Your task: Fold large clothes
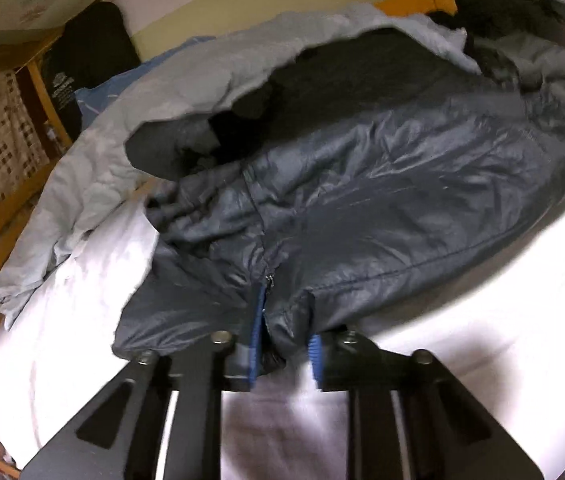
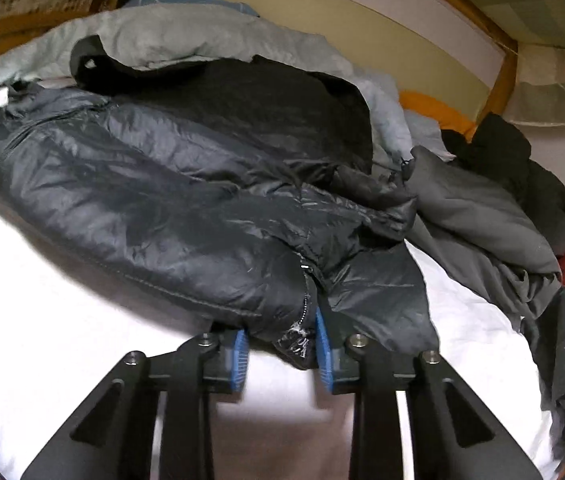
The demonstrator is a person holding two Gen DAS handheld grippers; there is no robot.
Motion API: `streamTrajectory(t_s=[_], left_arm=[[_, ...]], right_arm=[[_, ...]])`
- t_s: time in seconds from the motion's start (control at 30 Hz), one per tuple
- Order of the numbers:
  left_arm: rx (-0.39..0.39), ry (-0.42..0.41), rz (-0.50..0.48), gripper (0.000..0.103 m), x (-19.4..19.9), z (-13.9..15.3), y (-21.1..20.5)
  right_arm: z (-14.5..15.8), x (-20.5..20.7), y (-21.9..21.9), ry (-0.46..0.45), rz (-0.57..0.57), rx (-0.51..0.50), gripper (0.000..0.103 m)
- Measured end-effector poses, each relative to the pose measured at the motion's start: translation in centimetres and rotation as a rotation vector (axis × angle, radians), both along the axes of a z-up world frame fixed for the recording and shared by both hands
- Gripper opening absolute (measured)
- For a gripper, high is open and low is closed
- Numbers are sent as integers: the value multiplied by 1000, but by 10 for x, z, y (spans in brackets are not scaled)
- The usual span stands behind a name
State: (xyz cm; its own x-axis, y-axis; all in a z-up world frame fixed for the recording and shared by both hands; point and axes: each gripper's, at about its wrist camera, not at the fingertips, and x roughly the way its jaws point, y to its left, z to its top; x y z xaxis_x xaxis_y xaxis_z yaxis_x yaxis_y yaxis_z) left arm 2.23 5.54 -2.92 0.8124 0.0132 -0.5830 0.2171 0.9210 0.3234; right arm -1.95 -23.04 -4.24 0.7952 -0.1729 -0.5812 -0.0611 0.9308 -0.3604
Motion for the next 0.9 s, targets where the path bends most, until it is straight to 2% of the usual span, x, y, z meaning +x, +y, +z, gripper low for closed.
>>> streamTrajectory(t_s=[0.1, 0.2, 0.3, 0.4, 0.53, 0.63, 0.77, 0.9], left_arm=[[0, -55, 3, 16, -24, 27, 4], [-36, -29, 11, 17, -49, 43, 11], [-145, 107, 15, 19, -65, 38, 23], [-157, 243, -21, 20, -73, 24, 29], [-94, 243, -15, 21, -89, 31, 29], [-118, 241, -13, 22, -96, 46, 33], [-178, 220, -34, 25, -104, 64, 36], [-170, 224, -41, 25, -110, 66, 34]], right_arm=[[21, -21, 0, -11, 32, 25, 26], [41, -46, -3, -11, 50, 69, 26], [46, -66, -7, 22, 48, 95, 26], [43, -78, -7, 80, 54, 100, 26], [37, -97, -3, 137, 94, 110, 26], [41, -109, -2, 131, 86, 117, 27], [57, -113, -12, 173, 76, 190, 28], [69, -117, -19, 170, 104, 214, 28]])
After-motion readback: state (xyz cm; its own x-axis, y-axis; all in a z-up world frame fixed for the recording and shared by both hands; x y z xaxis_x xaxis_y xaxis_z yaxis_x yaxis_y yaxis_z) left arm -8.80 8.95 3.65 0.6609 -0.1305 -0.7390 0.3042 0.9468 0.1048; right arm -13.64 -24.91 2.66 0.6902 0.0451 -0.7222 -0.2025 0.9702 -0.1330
